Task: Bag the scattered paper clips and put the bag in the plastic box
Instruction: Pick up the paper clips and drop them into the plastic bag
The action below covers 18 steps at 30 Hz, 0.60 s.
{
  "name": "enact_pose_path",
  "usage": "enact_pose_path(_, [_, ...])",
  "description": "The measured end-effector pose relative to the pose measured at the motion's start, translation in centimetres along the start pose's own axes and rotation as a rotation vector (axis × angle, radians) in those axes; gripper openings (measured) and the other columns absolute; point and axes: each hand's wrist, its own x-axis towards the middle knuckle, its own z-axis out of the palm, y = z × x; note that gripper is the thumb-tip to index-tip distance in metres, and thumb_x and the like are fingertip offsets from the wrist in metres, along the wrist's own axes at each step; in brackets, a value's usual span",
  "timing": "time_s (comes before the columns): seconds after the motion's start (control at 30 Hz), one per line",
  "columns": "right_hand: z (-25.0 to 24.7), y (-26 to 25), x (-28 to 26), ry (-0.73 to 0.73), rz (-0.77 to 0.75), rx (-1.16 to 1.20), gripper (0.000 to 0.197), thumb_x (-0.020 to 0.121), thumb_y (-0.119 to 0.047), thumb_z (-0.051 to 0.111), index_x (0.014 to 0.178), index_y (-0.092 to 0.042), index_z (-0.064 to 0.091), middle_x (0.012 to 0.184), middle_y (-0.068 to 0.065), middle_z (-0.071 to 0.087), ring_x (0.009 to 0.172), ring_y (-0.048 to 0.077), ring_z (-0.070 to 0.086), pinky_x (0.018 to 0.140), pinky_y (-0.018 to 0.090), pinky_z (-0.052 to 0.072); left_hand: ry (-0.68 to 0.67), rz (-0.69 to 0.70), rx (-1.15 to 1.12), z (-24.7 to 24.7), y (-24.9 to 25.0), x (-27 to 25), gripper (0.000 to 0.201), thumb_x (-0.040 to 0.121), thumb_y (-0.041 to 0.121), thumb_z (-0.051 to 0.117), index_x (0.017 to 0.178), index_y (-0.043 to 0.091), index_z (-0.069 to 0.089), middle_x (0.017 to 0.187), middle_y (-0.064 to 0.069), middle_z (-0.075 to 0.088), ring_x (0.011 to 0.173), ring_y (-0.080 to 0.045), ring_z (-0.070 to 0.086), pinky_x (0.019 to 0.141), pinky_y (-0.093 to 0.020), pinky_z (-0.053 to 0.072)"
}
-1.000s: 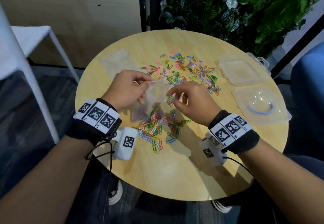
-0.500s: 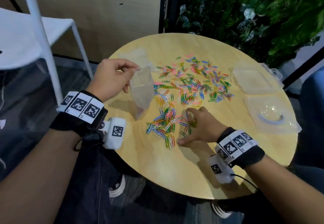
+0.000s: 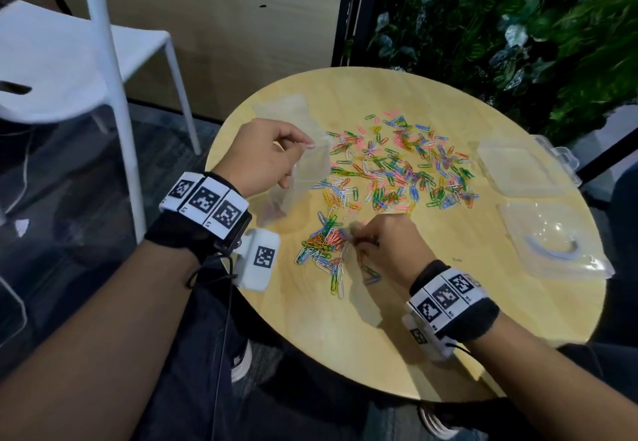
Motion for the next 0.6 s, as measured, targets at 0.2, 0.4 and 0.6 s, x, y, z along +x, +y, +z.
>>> enact_pose_path(0.2, [-3.0,2.9,0.5,0.031,0.238,0.561,0.011,0.080,-0.010,0.076,0.090,-0.009,0.078,0.088,0.006,0.075,0.062,0.006,0.067,0.064,0.005,0.050,-0.198,-0.054,0.052,2.6,-0.4,0.2,0.015,0.097,0.010,0.061,0.103,0.011,0.075,0.066,-0.005,0.065,0.041,-0.014,0.063,0.047,-0.021,0.053])
enact_pose_path(0.4, [-6.1,3.4,0.5,-0.016,0.474,1.498,0.010,0.083,0.006,0.064,0.092,0.004,0.068,0.080,0.007,0.073,0.071,0.015,0.071,0.071,0.020,0.059,-0.363,-0.110,0.089,5.7,-0.5,0.0,0.015,0.098,0.012,0.062,0.108,0.010,0.072,0.062,-0.005,0.069,0.046,-0.014,0.068,0.052,-0.025,0.059])
enact_pose_path(0.6, [-5.5,2.2,0.3,-0.120,0.449,1.642,0.014,0.086,0.007,0.060,0.099,0.009,0.065,0.086,0.012,0.072,0.071,0.012,0.071,0.073,0.018,0.058,-0.315,-0.062,0.041,7.9,0.2,-0.8,0.012,0.097,0.015,0.063,0.098,0.011,0.075,0.062,-0.007,0.070,0.056,-0.026,0.074,0.061,-0.034,0.063])
